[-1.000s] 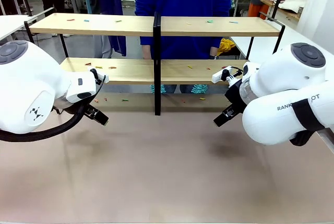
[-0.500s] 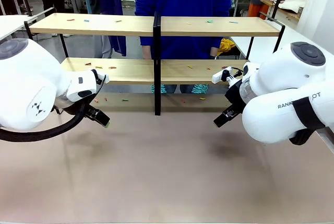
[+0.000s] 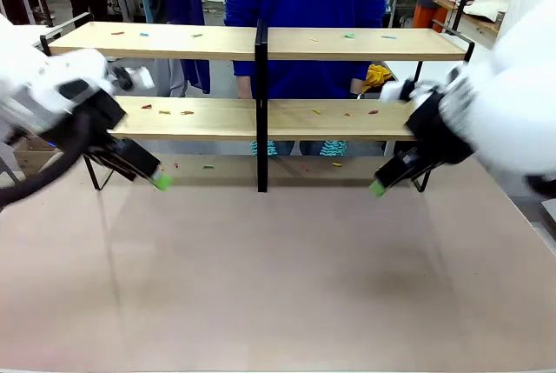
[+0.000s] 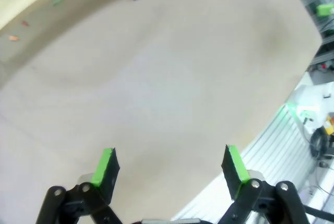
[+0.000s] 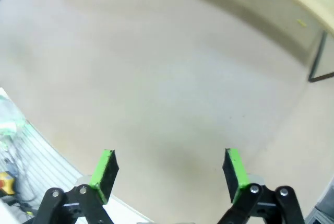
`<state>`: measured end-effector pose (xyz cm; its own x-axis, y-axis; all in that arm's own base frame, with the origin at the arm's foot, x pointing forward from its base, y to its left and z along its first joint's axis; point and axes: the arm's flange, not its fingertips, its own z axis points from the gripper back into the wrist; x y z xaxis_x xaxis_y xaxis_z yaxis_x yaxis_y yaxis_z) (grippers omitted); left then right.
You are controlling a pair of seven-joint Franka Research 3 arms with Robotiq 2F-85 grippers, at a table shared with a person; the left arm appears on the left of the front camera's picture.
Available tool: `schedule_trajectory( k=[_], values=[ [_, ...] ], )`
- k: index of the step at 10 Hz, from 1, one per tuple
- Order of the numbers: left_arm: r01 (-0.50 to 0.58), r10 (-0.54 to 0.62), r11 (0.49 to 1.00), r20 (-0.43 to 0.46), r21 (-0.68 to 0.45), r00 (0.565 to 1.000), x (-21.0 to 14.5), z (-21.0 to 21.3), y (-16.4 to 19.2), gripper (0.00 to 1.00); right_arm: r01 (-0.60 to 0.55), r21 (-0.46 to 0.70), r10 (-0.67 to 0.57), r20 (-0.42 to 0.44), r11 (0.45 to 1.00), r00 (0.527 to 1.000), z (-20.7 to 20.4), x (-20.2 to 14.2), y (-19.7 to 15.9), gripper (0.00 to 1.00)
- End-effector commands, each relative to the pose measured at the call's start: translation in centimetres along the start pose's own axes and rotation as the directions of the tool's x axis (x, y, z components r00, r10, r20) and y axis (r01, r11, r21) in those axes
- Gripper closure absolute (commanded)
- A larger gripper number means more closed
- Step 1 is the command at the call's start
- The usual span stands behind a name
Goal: Clean the shelves.
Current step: Pick up the Duster when the human hands it over.
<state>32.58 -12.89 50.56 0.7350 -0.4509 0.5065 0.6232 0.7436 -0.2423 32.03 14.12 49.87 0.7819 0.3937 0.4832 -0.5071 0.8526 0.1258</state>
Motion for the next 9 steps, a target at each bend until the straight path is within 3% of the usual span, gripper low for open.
schedule_trajectory(
  k=[1, 2, 3, 4, 5, 6, 8, 9],
  values=[
    [0.062, -0.077, 0.993, 0.147, 0.102, 0.986, -7.0, 3.9, -3.8, 0.0, 0.005, -0.09, 0.011, 0.184, 0.996, 0.983, 6.6, -5.7, 2.3, 0.0],
    [0.074, -0.141, 0.972, 0.299, 0.224, 0.944, -9.0, 5.8, -5.4, 0.0, 0.106, -0.349, 0.03, 0.363, 0.931, 0.931, 8.6, -7.0, 4.4, 0.0],
    [0.03, -0.032, 0.999, 0.066, 0.034, 0.997, -0.1, 3.7, -1.4, 0.0, 0.006, -0.016, -0.004, 0.093, 1.0, 0.996, 5.0, -0.5, 0.9, 0.0],
    [0.062, -0.079, 0.993, 0.174, 0.104, 0.981, 0.0, 7.7, -3.1, 0.0, 0.025, -0.107, 0.0, 0.224, 0.994, 0.975, 9.7, -0.8, 2.4, 0.0],
    [-0.049, -0.04, 0.949, 0.274, 0.311, 0.961, 1.3, 9.1, -4.4, 0.0, -0.004, -0.108, 0.039, 0.316, 0.994, 0.948, 9.9, 1.4, 4.2, 0.0],
    [-0.124, -0.041, 0.888, 0.345, 0.443, 0.938, 2.0, 10.3, -6.1, 0.0, -0.029, -0.128, 0.072, 0.343, 0.991, 0.937, 10.7, 2.9, 6.0, 0.0],
    [-0.139, -0.087, 0.834, 0.376, 0.533, 0.923, 2.2, 11.3, -8.6, 0.0, -0.064, -0.154, 0.114, 0.344, 0.986, 0.932, 11.7, 4.7, 8.3, 0.0],
    [-0.102, -0.103, 0.858, 0.362, 0.504, 0.927, 1.9, 11.7, -9.5, 0.0, -0.015, -0.161, 0.076, 0.381, 0.987, 0.921, 12.1, 5.0, 9.1, 0.0]
  ],
)
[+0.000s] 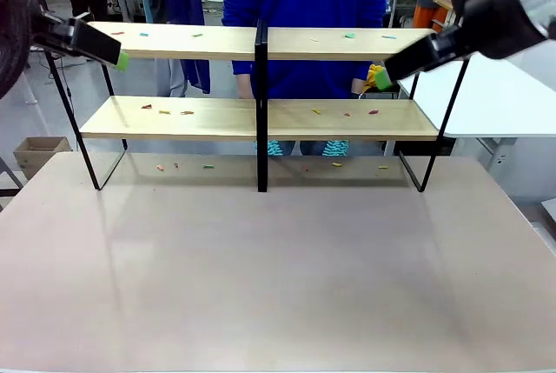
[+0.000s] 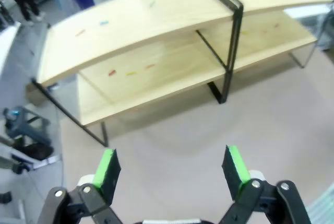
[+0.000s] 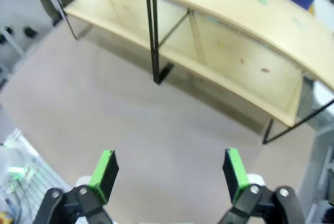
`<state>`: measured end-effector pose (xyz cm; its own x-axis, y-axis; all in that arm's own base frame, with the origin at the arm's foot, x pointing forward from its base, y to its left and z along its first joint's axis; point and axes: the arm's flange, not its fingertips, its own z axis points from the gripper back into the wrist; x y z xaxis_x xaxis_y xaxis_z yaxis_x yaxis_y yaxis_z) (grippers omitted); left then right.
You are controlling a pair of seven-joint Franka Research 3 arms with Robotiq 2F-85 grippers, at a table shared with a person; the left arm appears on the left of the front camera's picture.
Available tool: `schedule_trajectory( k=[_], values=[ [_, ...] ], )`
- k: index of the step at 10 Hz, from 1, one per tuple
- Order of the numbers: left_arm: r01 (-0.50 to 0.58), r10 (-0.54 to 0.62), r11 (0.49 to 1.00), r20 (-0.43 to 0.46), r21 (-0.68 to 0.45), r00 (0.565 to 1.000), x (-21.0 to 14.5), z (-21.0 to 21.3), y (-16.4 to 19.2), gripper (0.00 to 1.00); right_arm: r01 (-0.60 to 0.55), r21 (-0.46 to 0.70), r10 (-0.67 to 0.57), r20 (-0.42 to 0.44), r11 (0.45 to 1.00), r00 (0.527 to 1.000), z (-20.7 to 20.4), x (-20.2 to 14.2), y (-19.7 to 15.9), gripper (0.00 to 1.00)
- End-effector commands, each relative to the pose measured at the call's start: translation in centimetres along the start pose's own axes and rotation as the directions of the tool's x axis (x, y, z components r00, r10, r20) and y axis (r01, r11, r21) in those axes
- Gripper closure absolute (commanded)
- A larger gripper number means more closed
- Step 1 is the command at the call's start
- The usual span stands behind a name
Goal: Clean the shelves.
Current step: Pick up the Duster when the human hands it over.
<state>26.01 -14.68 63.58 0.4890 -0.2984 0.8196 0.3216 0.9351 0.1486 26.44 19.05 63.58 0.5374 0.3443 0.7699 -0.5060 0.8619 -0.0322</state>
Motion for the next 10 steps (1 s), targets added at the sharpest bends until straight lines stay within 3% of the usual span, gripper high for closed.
schedule_trajectory(
  k=[1, 4, 6, 9, 10],
  values=[
    [0.015, -0.016, 0.999, -0.036, -0.033, 0.999, -0.5, 1.3, -0.9, 0.0, 0.081, -0.06, -0.079, 0.043, 0.995, 0.996, 0.1, 1.0, 0.7, 0.0],
    [0.003, 0.001, 0.999, 0.091, -0.043, 0.996, -0.6, 2.8, -1.4, 0.0, 0.082, -0.068, -0.077, 0.081, 0.994, 0.994, 1.4, 0.9, 0.8, 0.0],
    [0.044, -0.039, 0.997, 0.082, -0.067, 0.996, -0.5, 2.2, -2.0, 0.0, 0.098, -0.076, -0.091, 0.09, 0.992, 0.992, 1.4, 0.5, 0.6, 0.0],
    [0.052, -0.038, 0.995, 0.169, -0.082, 0.985, -0.4, 2.2, -2.1, 0.0, 0.102, -0.071, -0.096, 0.079, 0.992, 0.992, 1.1, 0.3, 0.4, 0.0],
    [0.055, -0.04, 0.994, 0.153, -0.093, 0.987, -0.4, 2.1, -2.1, 0.0, 0.104, -0.068, -0.098, 0.078, 0.992, 0.992, 1.0, 0.3, 0.4, 0.0]
  ],
)
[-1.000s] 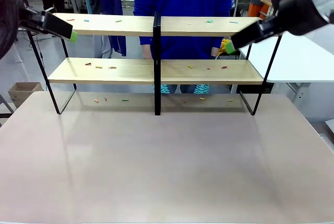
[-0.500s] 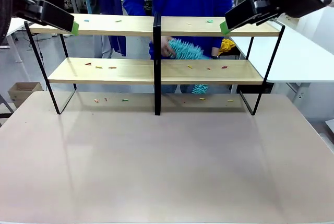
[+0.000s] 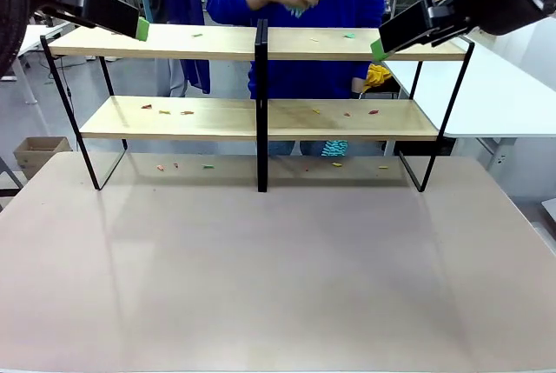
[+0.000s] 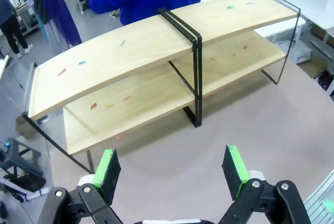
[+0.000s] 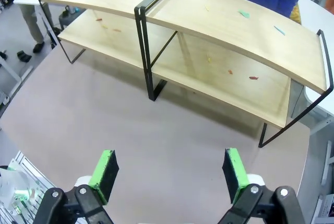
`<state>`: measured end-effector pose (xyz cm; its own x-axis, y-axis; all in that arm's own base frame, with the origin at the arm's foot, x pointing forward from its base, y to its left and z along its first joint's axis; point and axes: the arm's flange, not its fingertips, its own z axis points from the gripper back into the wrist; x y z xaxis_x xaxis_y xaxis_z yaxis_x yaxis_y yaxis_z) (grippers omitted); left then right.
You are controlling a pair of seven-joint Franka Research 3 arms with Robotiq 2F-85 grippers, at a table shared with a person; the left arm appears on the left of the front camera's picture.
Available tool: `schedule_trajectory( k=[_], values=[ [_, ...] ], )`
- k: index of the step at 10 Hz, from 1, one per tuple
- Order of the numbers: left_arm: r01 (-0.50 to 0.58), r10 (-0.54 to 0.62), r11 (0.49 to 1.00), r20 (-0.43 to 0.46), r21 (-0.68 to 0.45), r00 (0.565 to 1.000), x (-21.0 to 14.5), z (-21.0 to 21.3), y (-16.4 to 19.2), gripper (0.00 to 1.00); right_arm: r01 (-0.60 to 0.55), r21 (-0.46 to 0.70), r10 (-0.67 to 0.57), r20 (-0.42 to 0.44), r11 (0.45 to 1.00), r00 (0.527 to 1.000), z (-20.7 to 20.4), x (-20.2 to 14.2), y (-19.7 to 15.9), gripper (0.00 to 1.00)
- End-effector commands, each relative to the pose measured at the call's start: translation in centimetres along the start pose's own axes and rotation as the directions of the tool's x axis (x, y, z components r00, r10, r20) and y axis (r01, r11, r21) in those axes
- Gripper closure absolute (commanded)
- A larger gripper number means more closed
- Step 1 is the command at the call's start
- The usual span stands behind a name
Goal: Clean the shelves.
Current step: Pick up the Duster when the human hands it over.
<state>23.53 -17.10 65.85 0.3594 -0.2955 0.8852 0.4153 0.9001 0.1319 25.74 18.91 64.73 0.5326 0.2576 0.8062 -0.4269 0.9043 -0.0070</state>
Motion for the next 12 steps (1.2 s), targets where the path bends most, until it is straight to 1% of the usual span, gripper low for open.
schedule_trajectory(
  k=[1, 3, 5, 8, 9, 10, 12],
  values=[
    [0.002, -0.002, 1.0, -0.004, -0.007, 1.0, -1.9, -0.5, 0.9, 0.0, 0.026, -0.016, -0.026, 0.02, 1.0, 0.999, -0.3, -0.2, 0.3, 0.0],
    [-0.01, 0.01, 1.0, -0.002, -0.011, 1.0, -2.1, -0.7, 1.3, 0.0, 0.014, -0.008, -0.014, 0.038, 1.0, 0.999, -0.5, 0.0, 0.4, 0.0],
    [-0.054, 0.054, 0.999, -0.021, -0.001, 0.998, -2.4, -0.8, 1.9, 0.0, 0.01, -0.007, -0.01, 0.048, 1.0, 0.999, -0.6, 0.1, 0.6, 0.0],
    [-0.104, 0.104, 0.995, -0.039, 0.01, 0.994, -2.9, -1.0, 2.9, 0.0, -0.013, 0.003, 0.012, 0.107, 1.0, 0.994, -0.8, 0.4, 1.3, 0.0],
    [-0.058, 0.058, 0.998, -0.031, -0.002, 0.998, -0.3, -0.9, 2.4, 0.0, -0.007, 0.011, 0.005, 0.111, 1.0, 0.994, -0.9, 0.4, 1.8, 0.0],
    [-0.058, 0.058, 0.998, -0.031, -0.002, 0.998, -0.3, -0.9, 2.4, 0.0, 0.019, 0.026, -0.021, 0.104, 0.999, 0.994, -1.1, 0.5, 2.4, 0.0],
    [-0.058, 0.058, 0.998, -0.031, -0.002, 0.998, -0.3, -0.9, 2.4, 0.0, -0.021, 0.018, 0.019, 0.138, 1.0, 0.99, -0.5, 0.4, 3.7, 0.0]
  ],
)
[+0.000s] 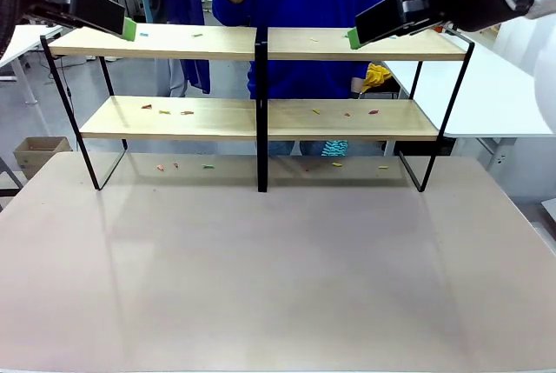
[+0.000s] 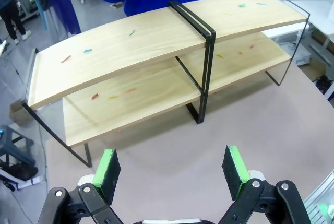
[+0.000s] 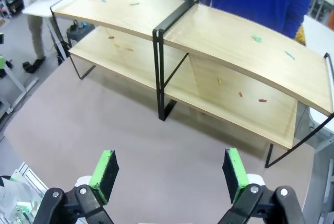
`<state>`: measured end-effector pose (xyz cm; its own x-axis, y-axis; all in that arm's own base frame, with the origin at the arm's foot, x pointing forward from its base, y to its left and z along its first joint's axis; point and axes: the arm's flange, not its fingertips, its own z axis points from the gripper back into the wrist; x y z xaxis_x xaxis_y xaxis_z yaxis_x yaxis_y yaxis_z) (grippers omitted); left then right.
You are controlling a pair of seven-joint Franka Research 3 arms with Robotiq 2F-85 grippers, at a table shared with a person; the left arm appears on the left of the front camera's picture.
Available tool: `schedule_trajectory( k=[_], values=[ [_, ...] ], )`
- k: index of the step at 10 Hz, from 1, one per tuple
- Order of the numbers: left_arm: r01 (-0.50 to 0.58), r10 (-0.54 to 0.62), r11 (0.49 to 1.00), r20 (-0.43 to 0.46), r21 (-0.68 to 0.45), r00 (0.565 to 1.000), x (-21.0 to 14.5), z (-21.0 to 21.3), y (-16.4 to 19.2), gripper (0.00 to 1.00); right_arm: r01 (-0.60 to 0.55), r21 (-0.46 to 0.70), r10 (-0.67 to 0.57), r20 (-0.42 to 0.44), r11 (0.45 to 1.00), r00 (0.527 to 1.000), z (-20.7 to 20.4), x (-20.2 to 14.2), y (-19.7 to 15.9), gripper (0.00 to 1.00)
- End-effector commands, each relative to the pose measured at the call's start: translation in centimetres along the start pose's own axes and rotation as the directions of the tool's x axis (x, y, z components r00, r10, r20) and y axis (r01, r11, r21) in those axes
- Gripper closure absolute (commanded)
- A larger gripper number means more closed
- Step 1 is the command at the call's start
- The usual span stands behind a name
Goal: Clean the shelves.
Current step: Pick up the Duster when the human hands it over.
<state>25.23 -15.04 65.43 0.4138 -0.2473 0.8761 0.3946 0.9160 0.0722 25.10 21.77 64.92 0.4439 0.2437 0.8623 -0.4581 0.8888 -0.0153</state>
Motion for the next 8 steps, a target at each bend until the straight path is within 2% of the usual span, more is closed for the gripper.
schedule_trajectory(
  k=[1, 8],
  values=[
    [0.007, -0.007, 1.0, 0.003, 0.002, 1.0, 0.0, 0.0, -0.1, 0.0, 0.016, -0.02, -0.015, 0.047, 1.0, 0.999, 0.3, -0.1, 1.1, 0.0],
    [0.007, -0.007, 1.0, 0.003, 0.002, 1.0, 0.0, 0.0, -0.1, 0.0, 0.099, -0.021, -0.099, 0.014, 0.995, 0.995, -0.1, 0.5, -4.6, 0.0]
  ],
)
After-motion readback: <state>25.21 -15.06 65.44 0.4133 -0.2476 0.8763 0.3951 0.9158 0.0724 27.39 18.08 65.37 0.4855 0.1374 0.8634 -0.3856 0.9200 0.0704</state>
